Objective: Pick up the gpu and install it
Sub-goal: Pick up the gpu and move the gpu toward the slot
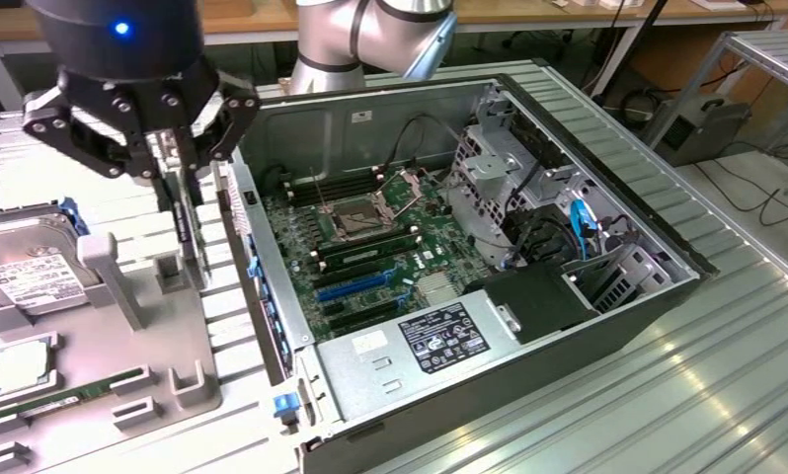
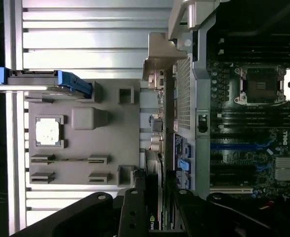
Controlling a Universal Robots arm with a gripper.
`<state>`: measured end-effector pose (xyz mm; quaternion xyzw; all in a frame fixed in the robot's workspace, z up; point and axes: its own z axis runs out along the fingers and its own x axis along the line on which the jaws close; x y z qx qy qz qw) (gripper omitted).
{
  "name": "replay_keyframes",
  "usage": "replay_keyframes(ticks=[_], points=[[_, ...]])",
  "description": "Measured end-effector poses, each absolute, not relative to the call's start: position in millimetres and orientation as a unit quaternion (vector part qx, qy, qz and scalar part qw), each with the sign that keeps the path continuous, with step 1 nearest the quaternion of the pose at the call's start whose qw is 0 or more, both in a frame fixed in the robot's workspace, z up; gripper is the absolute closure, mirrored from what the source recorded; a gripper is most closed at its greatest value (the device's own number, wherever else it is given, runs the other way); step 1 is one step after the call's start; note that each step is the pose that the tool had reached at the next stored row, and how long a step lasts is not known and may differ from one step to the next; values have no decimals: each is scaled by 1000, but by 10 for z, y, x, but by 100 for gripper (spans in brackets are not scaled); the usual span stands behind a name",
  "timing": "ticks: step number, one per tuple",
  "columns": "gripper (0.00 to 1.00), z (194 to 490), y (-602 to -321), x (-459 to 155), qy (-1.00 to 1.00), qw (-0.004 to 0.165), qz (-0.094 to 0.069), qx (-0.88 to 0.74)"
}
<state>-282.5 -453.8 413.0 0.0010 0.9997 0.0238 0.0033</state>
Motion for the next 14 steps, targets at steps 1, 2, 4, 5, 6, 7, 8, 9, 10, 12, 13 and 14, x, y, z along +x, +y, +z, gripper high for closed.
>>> replay_keyframes(ticks=[1,2,4,5,6,7,8,9,10,12,13,14], points=[[74,4162,-4544,-2780,1000,3,25,1],[74,4193,-4550,-2737,1000,3,27,1],[74,4256,-4560,-2642,1000,3,28,1],[74,4282,-4563,-2597,1000,3,28,1],[74,4306,-4565,-2551,1000,3,28,1],[74,4338,-4566,-2468,1000,3,29,1],[74,4356,-4566,-2393,1000,3,28,1],[74,4367,-4566,-2329,1000,2,28,1],[74,4372,-4566,-2279,1000,2,28,1],[74,4375,-4567,-2164,1000,2,28,1],[74,4375,-4566,-2119,1000,2,28,1],[74,4374,-4566,-2070,1000,1,28,1]])
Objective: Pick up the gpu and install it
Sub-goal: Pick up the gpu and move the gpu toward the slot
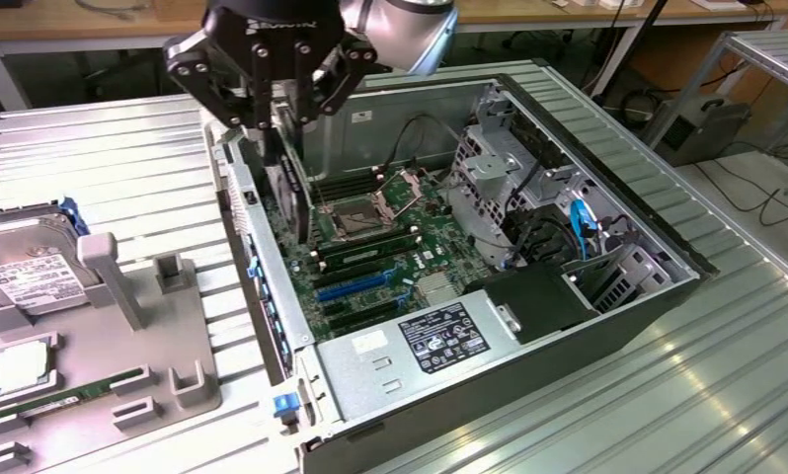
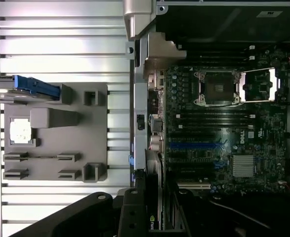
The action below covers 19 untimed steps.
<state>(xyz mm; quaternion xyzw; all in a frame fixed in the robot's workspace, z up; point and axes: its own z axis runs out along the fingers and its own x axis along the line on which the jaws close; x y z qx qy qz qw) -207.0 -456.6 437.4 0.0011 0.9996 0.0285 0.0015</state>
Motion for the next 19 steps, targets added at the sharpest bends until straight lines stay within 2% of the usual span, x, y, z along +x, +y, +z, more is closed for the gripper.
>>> replay_keyframes(ticks=[19], points=[[74,4056,-4471,-1121,1000,1,26,1]])
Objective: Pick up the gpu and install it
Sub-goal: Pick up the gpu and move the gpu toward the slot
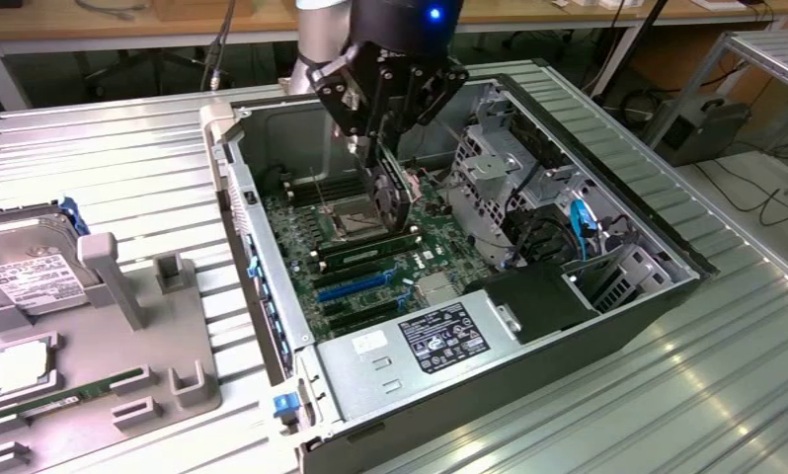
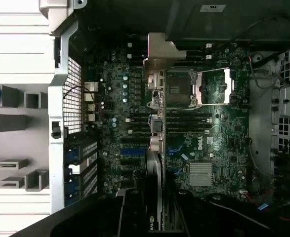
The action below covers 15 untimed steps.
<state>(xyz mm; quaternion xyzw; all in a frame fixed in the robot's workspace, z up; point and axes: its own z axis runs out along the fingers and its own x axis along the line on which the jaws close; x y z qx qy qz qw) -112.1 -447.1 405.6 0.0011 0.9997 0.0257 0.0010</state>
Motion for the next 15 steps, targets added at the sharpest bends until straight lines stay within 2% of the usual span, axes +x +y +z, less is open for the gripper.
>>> replay_keyframes(ticks=[15], points=[[74,3826,-4451,-607,1000,0,25,1]])
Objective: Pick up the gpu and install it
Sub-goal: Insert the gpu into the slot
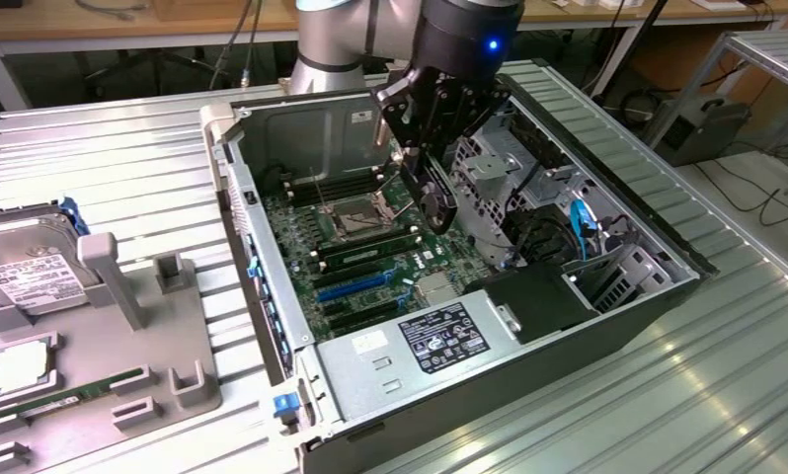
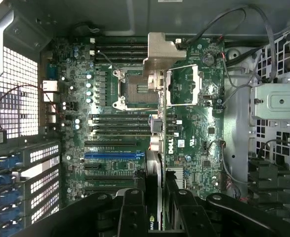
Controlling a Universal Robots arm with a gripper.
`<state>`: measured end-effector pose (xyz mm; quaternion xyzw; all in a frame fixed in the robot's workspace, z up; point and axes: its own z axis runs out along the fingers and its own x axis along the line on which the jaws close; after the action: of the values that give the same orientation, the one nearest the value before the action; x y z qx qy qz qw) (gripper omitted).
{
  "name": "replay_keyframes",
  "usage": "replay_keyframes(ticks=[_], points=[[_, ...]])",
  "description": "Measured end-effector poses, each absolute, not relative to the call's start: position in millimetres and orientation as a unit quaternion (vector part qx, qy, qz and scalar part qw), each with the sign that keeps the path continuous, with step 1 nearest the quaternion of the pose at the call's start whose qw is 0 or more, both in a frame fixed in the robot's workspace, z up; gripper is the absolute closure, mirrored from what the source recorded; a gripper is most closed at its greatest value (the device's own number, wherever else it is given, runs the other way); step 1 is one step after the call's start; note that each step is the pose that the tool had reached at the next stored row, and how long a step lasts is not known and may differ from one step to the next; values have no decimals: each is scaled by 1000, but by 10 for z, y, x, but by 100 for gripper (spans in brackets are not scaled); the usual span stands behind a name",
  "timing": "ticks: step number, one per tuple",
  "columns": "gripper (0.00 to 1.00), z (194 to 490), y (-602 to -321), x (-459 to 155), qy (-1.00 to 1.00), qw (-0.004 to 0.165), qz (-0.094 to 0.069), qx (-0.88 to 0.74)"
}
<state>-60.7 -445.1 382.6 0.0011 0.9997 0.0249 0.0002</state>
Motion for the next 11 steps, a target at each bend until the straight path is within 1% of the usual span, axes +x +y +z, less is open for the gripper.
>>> replay_keyframes(ticks=[11], points=[[74,3826,-4451,-607,1000,0,25,1]])
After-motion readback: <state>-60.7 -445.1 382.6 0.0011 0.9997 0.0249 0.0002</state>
